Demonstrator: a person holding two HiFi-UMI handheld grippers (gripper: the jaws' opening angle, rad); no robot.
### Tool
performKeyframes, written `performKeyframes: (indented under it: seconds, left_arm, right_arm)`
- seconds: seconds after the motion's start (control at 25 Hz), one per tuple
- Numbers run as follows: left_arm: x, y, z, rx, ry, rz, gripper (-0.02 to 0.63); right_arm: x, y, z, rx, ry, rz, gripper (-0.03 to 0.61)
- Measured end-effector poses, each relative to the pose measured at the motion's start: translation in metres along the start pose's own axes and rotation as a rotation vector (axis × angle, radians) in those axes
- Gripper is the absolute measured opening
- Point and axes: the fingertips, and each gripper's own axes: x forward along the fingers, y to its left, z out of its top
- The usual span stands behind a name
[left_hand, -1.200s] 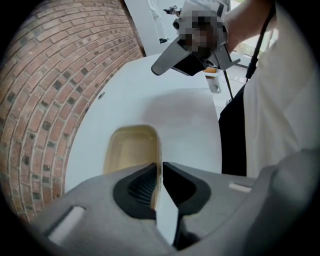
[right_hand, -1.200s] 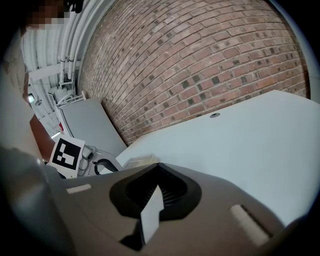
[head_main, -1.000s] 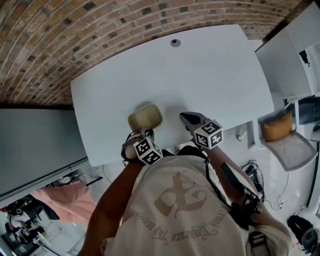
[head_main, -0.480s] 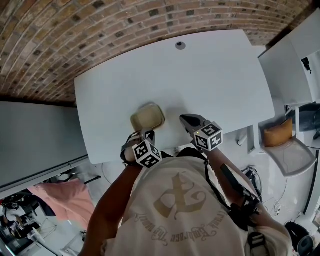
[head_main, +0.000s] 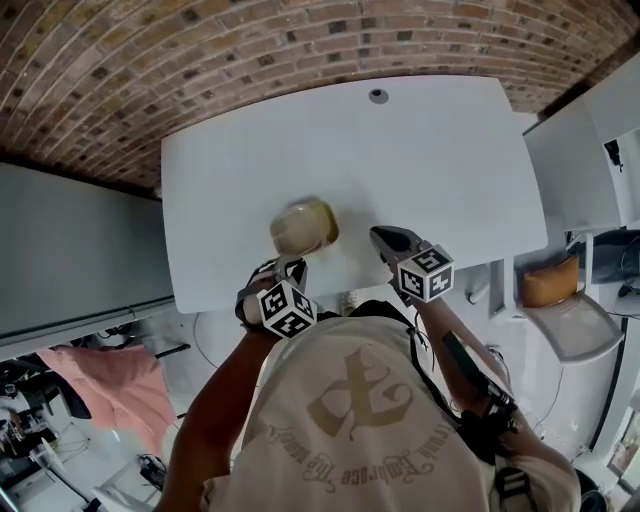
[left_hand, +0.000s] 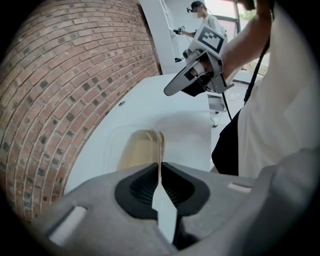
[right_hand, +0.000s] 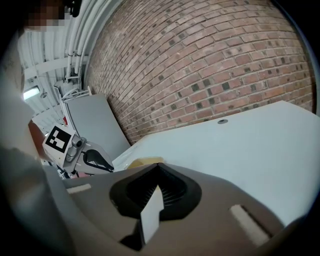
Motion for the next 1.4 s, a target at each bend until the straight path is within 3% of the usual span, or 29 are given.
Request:
performKeyframes:
  seconds: [0.72, 1.0, 1.4]
  left_arm:
    - [-0.062, 0.004, -0.083, -0.237, -0.053, 0.120, 0.021]
    - [-0.077, 0.003, -0.105, -0.278, -0.069, 0.159, 0.021]
    - [-0.099, -0.011, -0.127, -0.335, -0.117, 0.153, 0.023]
  right_arm:
    - [-0.017, 0.053, 0.002, -0.066, -0.006, -0.001, 0.008]
    - [-0.017, 0.068, -0.004, -0.091, 0.000, -0.002, 0.008]
    - [-0.024, 0.103, -0.008, -0.135, -0.008, -0.009, 0.008]
